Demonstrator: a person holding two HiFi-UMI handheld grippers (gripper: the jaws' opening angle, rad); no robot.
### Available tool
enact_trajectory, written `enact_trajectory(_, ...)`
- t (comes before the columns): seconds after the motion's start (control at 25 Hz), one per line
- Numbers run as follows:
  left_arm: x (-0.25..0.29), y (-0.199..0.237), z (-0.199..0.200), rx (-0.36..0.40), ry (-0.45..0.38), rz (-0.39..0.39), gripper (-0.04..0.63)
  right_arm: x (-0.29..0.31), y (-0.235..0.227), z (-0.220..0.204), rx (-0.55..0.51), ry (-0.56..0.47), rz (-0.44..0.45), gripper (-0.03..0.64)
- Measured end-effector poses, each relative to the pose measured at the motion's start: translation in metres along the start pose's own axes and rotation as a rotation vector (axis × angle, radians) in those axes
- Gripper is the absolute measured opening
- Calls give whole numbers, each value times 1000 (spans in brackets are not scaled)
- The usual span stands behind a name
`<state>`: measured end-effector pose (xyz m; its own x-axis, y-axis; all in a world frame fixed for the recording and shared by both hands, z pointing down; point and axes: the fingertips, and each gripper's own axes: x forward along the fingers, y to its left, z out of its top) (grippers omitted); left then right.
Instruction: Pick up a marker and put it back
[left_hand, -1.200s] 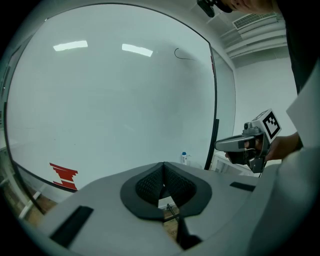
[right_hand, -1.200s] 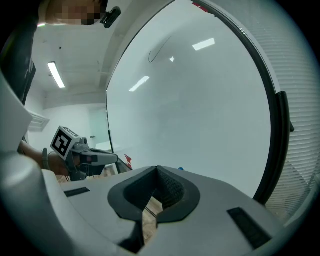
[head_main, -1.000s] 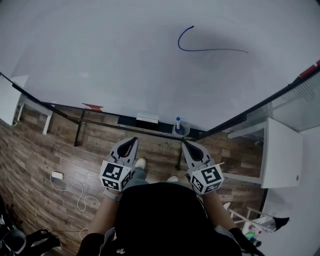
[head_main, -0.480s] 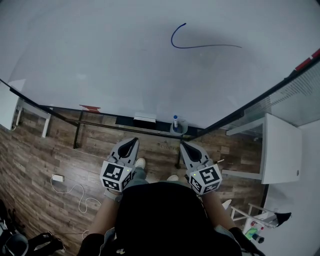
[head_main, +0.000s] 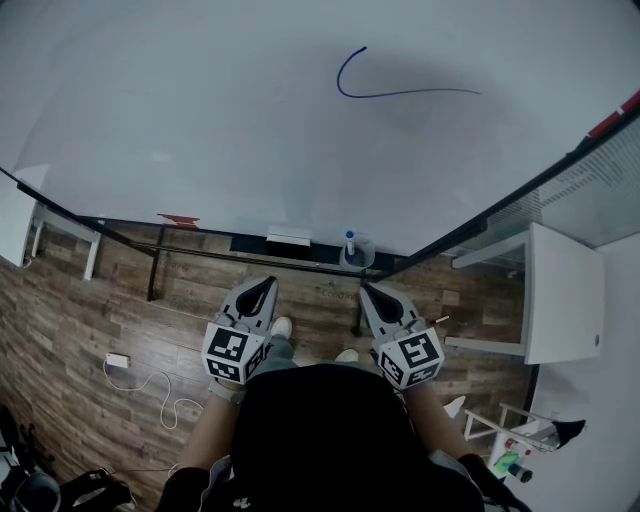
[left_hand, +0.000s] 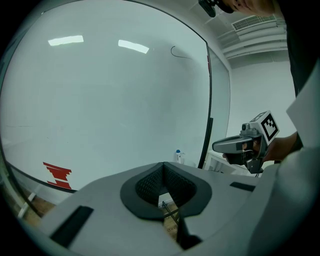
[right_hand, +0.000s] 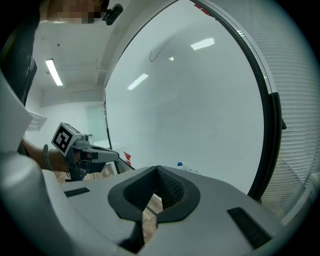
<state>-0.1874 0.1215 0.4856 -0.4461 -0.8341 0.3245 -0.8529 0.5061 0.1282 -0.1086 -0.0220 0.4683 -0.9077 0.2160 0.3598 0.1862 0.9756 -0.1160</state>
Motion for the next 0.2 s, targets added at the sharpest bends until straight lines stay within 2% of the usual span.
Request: enact_trajectory(0.2, 5, 3, 1, -3, 4, 0, 18, 1, -3, 1, -2, 2, -8, 28)
